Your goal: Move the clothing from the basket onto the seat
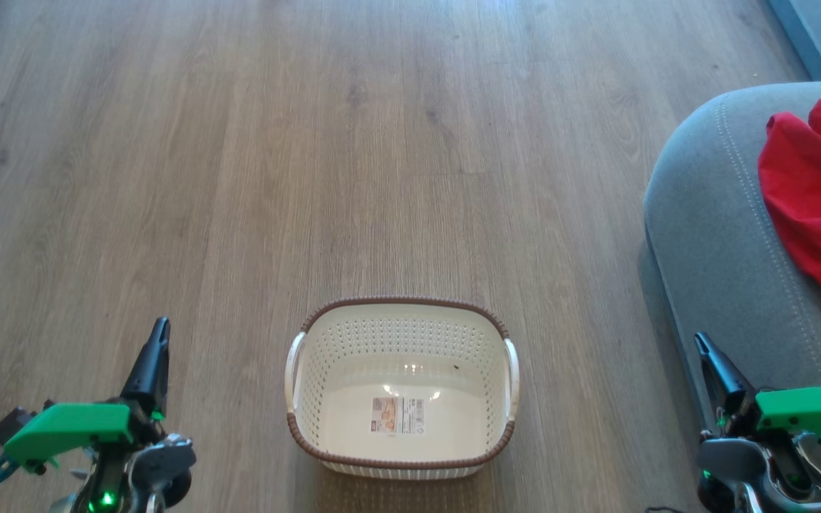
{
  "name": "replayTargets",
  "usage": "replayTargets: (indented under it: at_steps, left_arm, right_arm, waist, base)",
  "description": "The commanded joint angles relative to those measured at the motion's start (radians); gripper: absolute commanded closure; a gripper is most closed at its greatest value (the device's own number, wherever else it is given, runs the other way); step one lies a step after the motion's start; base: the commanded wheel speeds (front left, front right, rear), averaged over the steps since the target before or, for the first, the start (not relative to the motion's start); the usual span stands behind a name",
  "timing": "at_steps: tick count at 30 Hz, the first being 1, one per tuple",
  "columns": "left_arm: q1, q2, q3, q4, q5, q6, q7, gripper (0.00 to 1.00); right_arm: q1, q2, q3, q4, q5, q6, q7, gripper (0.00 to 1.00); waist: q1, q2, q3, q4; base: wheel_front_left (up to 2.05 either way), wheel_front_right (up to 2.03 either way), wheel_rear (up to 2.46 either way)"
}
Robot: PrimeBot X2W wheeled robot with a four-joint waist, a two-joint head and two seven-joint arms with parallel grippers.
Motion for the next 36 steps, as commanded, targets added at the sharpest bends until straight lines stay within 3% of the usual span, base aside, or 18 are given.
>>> replayTargets:
  at_steps: [1, 36]
  left_arm:
    - [-0.056, 0.004, 0.036, -0.034, -0.002, -0.007, 0.006, 1.00]
    - [-0.056, 0.004, 0.037, -0.034, -0.001, -0.007, 0.007, 1.00]
  right_arm:
    - [-0.050, -0.007, 0.017, -0.040, 0.006, 0.007, 0.008, 1.00]
    - [-0.050, -0.007, 0.017, -0.040, 0.006, 0.007, 0.007, 1.00]
  waist:
    - [0.0000, 0.0000, 0.000, 0.000]
    - [0.0000, 0.0000, 0.000, 0.000]
  base:
    - [0.00, 0.00, 0.00]
    - [0.00, 0.00, 0.00]
